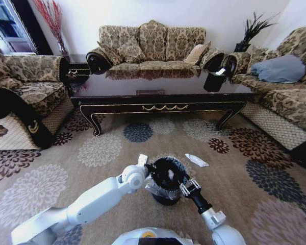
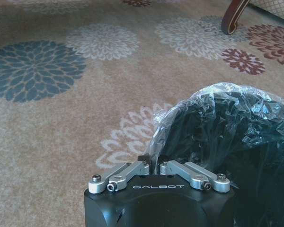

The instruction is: Move to the front of the table and pick up the trash from the floor, then place it into the trash bin.

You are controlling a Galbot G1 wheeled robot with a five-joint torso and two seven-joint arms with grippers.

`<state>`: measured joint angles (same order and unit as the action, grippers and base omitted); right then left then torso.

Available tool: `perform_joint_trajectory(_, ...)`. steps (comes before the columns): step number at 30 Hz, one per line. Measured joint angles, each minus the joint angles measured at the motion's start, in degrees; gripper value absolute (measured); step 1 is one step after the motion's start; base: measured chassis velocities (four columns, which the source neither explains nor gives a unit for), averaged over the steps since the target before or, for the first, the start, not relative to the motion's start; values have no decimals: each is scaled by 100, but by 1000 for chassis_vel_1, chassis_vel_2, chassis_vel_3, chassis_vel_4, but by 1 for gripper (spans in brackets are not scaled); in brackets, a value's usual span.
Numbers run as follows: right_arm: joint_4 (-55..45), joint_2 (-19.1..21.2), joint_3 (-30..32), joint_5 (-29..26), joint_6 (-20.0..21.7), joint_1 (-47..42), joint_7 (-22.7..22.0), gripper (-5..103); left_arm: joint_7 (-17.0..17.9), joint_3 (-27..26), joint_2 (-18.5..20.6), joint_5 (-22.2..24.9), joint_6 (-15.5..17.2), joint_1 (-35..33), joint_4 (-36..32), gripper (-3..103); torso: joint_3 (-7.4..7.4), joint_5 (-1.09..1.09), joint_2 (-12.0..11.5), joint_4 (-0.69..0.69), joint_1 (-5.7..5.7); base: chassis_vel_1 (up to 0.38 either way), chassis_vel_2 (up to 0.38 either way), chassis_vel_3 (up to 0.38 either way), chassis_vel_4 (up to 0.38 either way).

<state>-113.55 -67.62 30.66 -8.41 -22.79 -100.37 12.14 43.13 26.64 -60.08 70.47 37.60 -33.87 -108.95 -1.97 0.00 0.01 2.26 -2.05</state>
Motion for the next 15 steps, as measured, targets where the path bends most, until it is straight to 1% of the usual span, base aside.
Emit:
perform_joint_trajectory(2, -42, 24, 23, -26, 2, -12, -17, 63, -9, -82, 62, -1, 3, -37, -38, 4, 0, 0, 0, 0, 0, 0, 0, 0, 0)
perform_joint_trajectory(3, -42, 24, 23, -26, 2, -12, -17, 63, -9, -82, 62, -1, 3, -37, -38, 4, 0, 0, 0, 0, 0, 0, 0, 0, 0)
perform_joint_trajectory(7, -150, 11, 38, -83, 23, 1, -62, 84, -97, -357, 237, -84, 4, -198, -61, 4, 0, -1, 0, 1, 0, 0, 0, 0, 0)
perform_joint_trajectory(9, -173, 1, 47, -83, 25, 12, -68, 84, -136, -441, 298, -138, 6, -268, -82, 4, 0, 0, 0, 0, 0, 0, 0, 0, 0)
perform_joint_trajectory(11, -196, -7, 47, -84, 30, 22, -72, 94, -176, -572, 374, -196, 11, -383, -126, 4, 0, 0, 0, 0, 0, 0, 0, 0, 0)
perform_joint_trajectory(12, -201, -10, 47, -102, 41, 37, -83, 98, -229, -747, 446, -263, 13, -537, -171, 4, 0, -1, 0, -1, 0, 0, 0, 0, 0)
perform_joint_trajectory(14, -187, 5, 49, -135, 47, 78, -92, 99, -285, -954, 511, -323, 13, -712, -215, 4, 0, -1, 0, 0, 0, 0, 0, 0, 0)
perform_joint_trajectory(15, -187, 5, 49, -135, 47, 78, -92, 99, -285, -954, 511, -323, 13, -712, -215, 4, 0, -1, 0, 0, 0, 0, 0, 0, 0)
